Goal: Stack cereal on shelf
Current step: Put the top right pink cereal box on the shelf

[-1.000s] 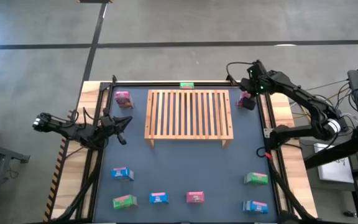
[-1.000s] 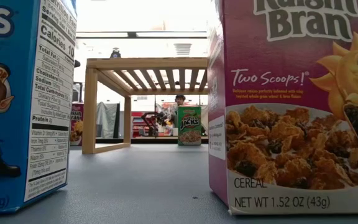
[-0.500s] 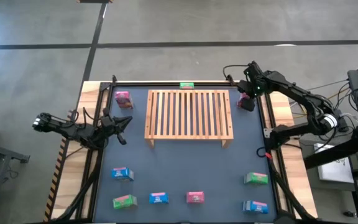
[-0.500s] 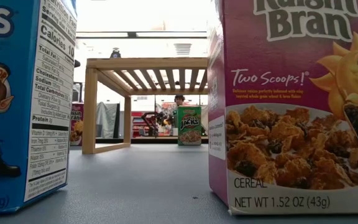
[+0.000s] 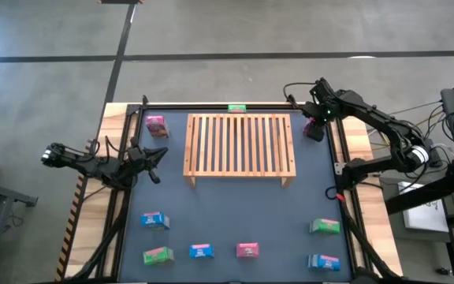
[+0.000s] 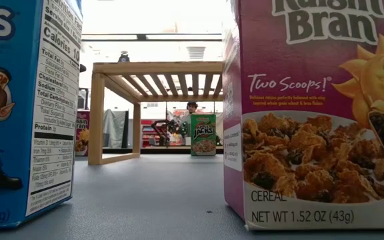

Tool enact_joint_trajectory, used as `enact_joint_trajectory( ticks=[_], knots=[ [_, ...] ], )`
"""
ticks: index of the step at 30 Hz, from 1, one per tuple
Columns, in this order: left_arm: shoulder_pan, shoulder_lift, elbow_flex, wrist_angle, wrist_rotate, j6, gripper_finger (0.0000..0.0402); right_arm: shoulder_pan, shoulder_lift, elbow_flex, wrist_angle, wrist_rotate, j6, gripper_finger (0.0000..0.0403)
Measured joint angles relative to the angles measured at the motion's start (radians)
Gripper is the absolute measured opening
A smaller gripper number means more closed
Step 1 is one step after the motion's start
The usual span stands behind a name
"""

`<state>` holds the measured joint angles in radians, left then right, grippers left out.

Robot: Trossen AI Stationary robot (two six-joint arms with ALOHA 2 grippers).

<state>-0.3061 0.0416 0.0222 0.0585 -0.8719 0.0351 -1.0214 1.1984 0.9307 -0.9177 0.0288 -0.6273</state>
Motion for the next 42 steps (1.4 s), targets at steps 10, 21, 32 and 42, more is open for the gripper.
enact_joint_trajectory(
  ticks=[10, 21, 32, 42],
  knots=[
    [0.000, 0.000, 0.000, 0.001, 0.000, -0.001, 0.0000, 0.000, -0.002, 0.185, -0.156, 0.001, 0.146, 0.0112],
    [0.000, 0.000, 0.000, 0.001, 0.000, -0.018, 0.0000, 0.034, -0.021, 0.548, -0.305, -0.011, 0.165, 0.0112],
    [0.000, 0.000, 0.000, 0.001, 0.000, -0.018, 0.0000, 0.264, 0.010, 0.792, -0.381, -0.067, 0.190, 0.0120],
    [0.000, 0.000, 0.000, 0.001, 0.000, -0.018, 0.0000, 0.467, 0.140, 0.881, -0.411, -0.090, 0.182, 0.0127]
  ],
)
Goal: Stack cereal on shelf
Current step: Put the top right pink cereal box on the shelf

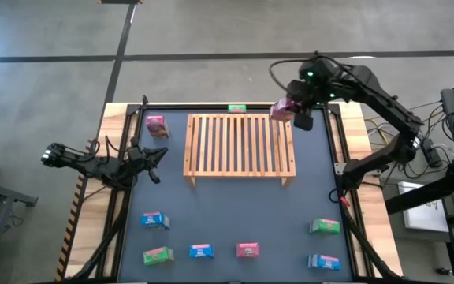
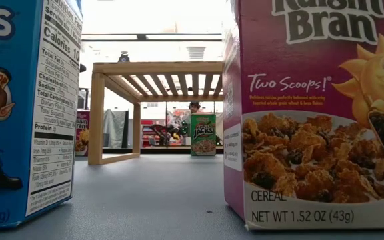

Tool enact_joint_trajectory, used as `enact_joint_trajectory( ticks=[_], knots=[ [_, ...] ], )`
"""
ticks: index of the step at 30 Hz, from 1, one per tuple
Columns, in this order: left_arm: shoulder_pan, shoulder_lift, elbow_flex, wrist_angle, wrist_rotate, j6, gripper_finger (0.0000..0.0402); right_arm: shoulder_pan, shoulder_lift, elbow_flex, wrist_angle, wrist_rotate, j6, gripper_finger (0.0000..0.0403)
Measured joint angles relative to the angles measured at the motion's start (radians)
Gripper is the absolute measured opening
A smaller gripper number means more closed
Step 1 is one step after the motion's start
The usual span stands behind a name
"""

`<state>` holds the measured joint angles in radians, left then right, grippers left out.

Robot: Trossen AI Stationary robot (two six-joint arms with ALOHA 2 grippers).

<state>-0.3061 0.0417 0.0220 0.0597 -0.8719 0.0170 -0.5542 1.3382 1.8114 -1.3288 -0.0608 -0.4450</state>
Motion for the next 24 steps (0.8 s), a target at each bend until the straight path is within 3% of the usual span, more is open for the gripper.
enact_joint_trajectory(
  ticks=[14, 24],
  knots=[
    [0.000, 0.000, 0.000, 0.000, 0.000, -0.004, 0.0000, 0.044, 0.297, 0.305, -0.242, 0.001, 0.008, 0.0130],
    [0.000, 0.000, 0.000, 0.000, 0.000, -0.004, 0.0000, 0.058, 0.326, 0.324, -0.242, -0.062, -0.011, 0.0133]
  ],
)
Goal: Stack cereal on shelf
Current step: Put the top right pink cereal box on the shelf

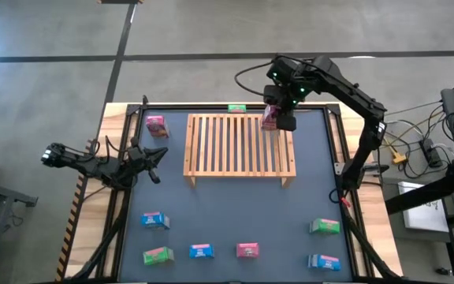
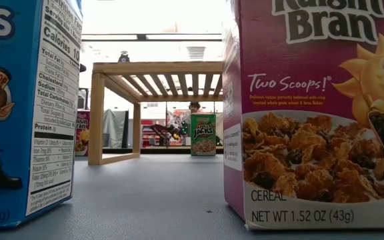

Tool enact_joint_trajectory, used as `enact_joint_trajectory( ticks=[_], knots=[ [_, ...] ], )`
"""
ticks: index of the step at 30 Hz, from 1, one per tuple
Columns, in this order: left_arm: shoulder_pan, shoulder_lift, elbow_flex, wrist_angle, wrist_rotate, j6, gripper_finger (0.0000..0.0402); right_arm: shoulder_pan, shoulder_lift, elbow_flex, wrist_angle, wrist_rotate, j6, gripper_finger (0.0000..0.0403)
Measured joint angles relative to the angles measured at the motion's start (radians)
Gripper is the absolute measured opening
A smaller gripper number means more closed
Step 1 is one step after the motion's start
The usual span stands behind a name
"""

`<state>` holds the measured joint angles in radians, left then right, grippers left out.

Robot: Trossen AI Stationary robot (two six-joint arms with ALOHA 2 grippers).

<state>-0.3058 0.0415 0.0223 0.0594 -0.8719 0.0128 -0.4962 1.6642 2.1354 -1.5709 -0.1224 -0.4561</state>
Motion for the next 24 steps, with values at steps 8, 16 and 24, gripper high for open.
enact_joint_trajectory(
  ticks=[8, 16, 24],
  knots=[
    [0.000, 0.000, 0.000, 0.000, 0.000, 0.000, 0.0000, 0.011, 0.001, -0.009, 0.000, -0.009, 0.001, 0.0162],
    [0.000, 0.000, 0.000, 0.000, 0.000, 0.000, 0.0000, 0.012, 0.001, -0.010, 0.000, -0.008, 0.013, 0.0197],
    [0.000, 0.000, 0.000, 0.000, 0.000, 0.000, 0.0000, 0.012, 0.002, -0.011, 0.000, -0.008, 0.014, 0.0203]
  ],
)
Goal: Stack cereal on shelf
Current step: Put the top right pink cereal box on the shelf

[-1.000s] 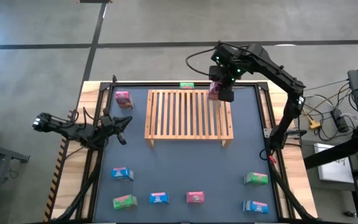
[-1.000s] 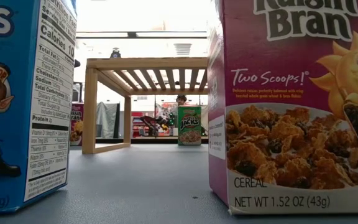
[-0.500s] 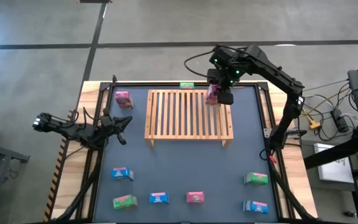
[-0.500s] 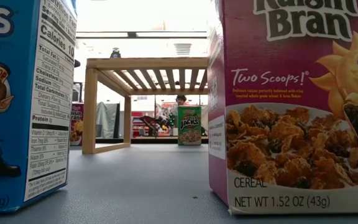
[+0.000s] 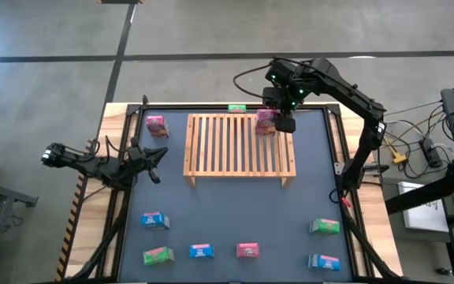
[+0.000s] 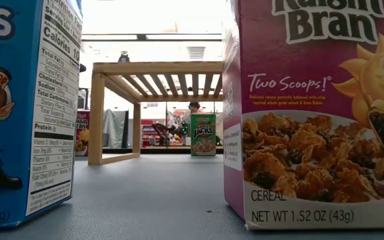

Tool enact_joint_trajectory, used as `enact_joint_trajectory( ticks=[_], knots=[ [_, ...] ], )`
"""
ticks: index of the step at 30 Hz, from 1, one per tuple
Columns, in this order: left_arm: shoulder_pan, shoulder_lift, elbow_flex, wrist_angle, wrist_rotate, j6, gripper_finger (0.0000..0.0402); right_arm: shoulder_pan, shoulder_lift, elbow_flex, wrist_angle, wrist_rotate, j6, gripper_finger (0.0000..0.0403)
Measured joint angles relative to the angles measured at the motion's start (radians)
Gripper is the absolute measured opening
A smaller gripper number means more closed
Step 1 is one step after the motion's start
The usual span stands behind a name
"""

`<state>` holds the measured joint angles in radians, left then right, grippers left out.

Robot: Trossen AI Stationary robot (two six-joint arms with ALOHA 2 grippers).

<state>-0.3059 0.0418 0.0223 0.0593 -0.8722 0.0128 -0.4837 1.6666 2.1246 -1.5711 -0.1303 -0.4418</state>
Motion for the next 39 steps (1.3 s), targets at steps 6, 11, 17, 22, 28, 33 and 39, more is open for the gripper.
enact_joint_trajectory(
  ticks=[6, 11, 17, 22, 28, 33, 39],
  knots=[
    [0.000, 0.000, 0.000, 0.000, 0.000, 0.000, 0.0000, 0.002, 0.013, -0.010, 0.001, 0.000, 0.004, 0.0203],
    [0.000, 0.000, 0.000, 0.000, 0.000, 0.000, 0.0000, 0.002, 0.015, -0.046, 0.001, 0.000, 0.004, 0.0203],
    [0.000, 0.000, 0.000, 0.000, 0.000, 0.000, 0.0000, 0.001, 0.014, -0.084, 0.000, 0.001, 0.009, 0.0202],
    [0.000, 0.000, 0.000, 0.000, 0.000, -0.001, 0.0000, 0.001, 0.007, -0.085, 0.000, 0.001, 0.001, 0.0174],
    [0.000, 0.000, 0.000, 0.000, 0.000, -0.005, 0.0000, 0.001, 0.004, -0.085, 0.000, 0.001, -0.001, 0.0132],
    [0.000, 0.000, 0.000, 0.000, 0.000, -0.005, 0.0000, -0.001, -0.013, -0.085, 0.000, 0.001, -0.039, 0.0132],
    [0.000, 0.000, 0.000, 0.000, 0.000, -0.005, 0.0000, -0.045, -0.060, -0.091, 0.002, -0.010, -0.068, 0.0133]
  ],
)
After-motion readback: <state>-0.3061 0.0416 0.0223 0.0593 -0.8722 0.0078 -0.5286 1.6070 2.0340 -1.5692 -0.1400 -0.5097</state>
